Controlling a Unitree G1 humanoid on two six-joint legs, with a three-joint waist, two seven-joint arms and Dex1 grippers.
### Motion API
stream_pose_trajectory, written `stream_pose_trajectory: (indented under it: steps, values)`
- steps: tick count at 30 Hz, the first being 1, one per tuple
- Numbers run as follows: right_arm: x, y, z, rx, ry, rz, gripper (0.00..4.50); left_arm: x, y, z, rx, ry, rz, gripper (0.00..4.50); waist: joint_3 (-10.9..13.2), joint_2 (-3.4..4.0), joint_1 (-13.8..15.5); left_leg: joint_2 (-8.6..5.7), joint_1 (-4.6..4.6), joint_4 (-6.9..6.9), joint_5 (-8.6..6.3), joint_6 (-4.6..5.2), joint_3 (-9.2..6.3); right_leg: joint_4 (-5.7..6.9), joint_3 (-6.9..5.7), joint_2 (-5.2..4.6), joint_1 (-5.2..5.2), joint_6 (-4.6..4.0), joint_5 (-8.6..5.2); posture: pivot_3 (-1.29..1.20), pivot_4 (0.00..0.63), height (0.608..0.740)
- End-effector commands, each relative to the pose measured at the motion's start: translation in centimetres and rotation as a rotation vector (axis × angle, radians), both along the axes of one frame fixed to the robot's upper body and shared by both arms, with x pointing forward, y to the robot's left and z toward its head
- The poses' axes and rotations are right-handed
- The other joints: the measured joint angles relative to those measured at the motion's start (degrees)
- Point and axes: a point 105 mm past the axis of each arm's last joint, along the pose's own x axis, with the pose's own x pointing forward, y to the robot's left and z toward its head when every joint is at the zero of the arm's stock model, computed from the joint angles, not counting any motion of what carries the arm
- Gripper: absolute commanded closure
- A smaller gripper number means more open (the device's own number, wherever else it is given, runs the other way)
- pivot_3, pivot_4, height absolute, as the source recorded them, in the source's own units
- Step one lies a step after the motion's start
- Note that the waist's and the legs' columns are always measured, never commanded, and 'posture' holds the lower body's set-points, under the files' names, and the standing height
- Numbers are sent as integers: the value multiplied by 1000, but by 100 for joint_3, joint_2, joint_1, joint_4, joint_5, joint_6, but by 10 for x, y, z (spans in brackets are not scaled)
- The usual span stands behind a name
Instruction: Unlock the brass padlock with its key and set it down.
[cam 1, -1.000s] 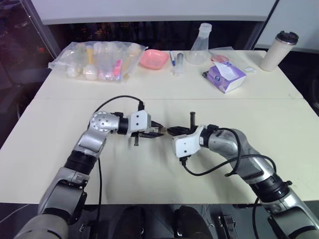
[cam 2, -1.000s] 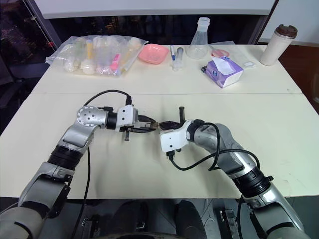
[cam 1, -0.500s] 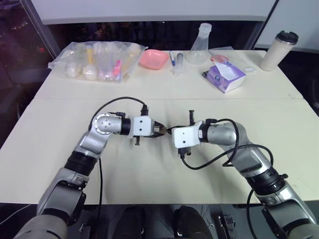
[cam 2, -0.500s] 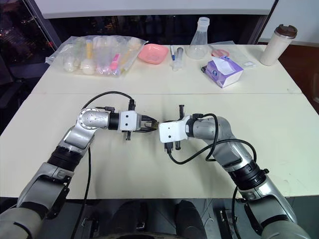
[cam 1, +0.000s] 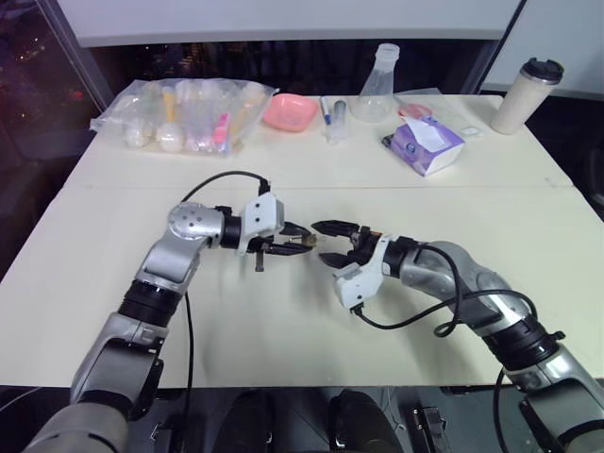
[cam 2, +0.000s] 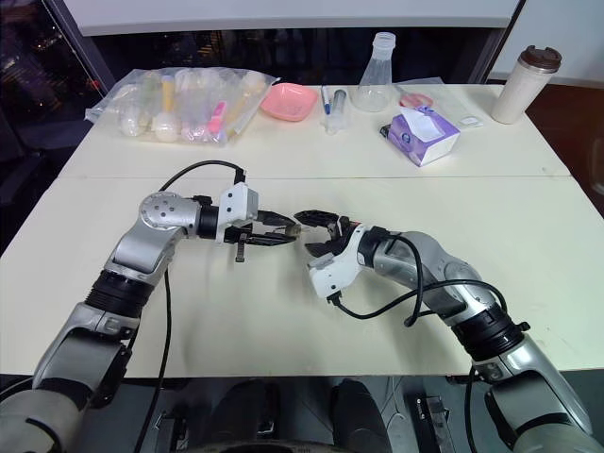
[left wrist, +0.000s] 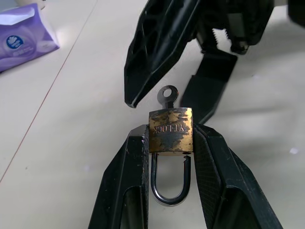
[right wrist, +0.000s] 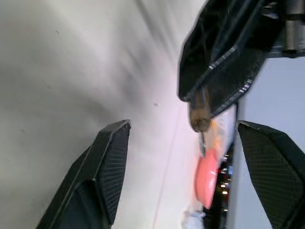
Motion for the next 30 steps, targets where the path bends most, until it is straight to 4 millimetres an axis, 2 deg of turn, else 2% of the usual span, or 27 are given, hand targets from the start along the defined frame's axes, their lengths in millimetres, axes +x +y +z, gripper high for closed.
stream_pose_trajectory:
  steps: [1,9,12,17,29,30]
  values:
    - [2,4,19,37,-81,26,1191,0,1,13,-21,-25,-14,3753,0,0,-1,0,0,0,0,0,0,0,0,0,0,0,0,0,150,715]
    - [0,10,18,50,-83,50,1191,1,3,12,-9,-27,-8,3753,0,0,5,0,0,0,0,0,0,0,1,-1,1,0,0,0,150,715]
    - [-2,12,17,50,-82,59,2041,1,3,12,-9,-29,-5,3753,0,0,2,0,0,0,0,0,0,0,1,-1,1,0,0,0,150,715]
    - [-3,14,17,50,-79,70,4460,2,4,12,-12,-28,3,3753,0,0,2,0,0,0,0,0,0,0,1,-1,0,0,0,0,150,715]
    - [-3,15,16,53,-72,68,4460,4,6,15,-38,22,56,3753,0,0,3,0,0,0,0,0,1,0,1,-1,1,0,0,0,150,715]
    - [-3,15,16,53,-71,66,4488,5,7,15,-41,27,62,3255,0,0,2,0,0,0,0,0,0,0,1,-1,1,0,0,0,150,715]
